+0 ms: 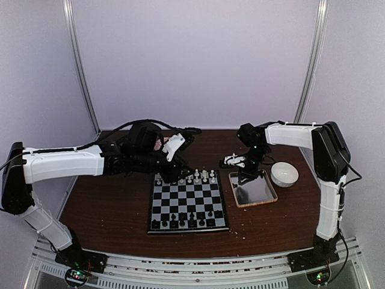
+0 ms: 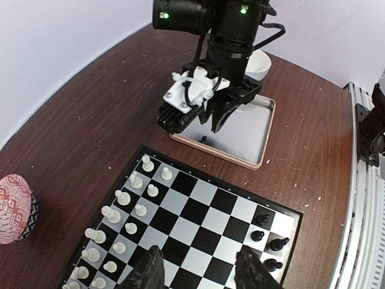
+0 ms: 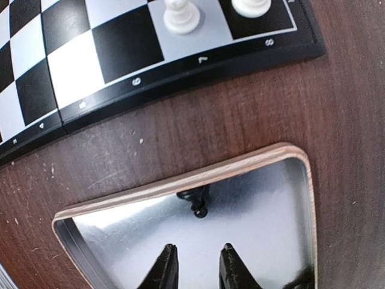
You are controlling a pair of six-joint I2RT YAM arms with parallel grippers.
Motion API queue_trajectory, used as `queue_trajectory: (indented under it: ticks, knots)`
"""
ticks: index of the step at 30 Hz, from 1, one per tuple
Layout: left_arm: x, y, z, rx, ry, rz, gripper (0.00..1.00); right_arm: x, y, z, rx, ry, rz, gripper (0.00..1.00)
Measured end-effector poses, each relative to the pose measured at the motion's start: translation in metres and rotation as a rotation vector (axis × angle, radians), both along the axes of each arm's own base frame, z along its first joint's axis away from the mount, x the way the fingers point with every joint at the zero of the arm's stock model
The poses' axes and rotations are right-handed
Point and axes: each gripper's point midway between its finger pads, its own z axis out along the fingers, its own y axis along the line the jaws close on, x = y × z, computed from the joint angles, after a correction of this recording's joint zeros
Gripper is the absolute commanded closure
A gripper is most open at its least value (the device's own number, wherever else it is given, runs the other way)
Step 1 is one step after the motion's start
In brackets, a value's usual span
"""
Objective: Set up the chess pieces on the board
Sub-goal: Move the pawn to the storage box, then pick up the pawn from the storage box.
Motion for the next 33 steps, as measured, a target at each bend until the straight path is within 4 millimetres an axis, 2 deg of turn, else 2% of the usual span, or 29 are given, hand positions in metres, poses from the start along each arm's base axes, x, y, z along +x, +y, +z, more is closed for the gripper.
queue_trajectory:
  ticks: [7, 14, 18, 24, 33]
  knots:
    - [-0.003, -0.003, 0.0, -0.005, 0.0, -0.011, 0.59, 0.014, 0.015, -0.007, 0.004, -0.004, 0.025, 0.73]
    - [-0.002, -0.003, 0.0, -0.004, -0.001, -0.006, 0.59, 0.0, 0.02, -0.018, -0.028, 0.054, 0.093, 0.73]
    - [-0.001, -0.002, 0.0, 0.001, -0.007, -0.003, 0.59, -0.009, 0.02, -0.024, -0.053, 0.082, 0.124, 0.78]
    - [0.0, -0.002, 0.0, 0.005, -0.014, 0.001, 0.59, -0.009, 0.02, -0.025, -0.076, 0.07, 0.127, 0.88]
    - [-0.001, -0.002, 0.0, 0.02, -0.047, -0.025, 0.59, -0.01, 0.011, -0.024, -0.075, 0.066, 0.088, 0.89]
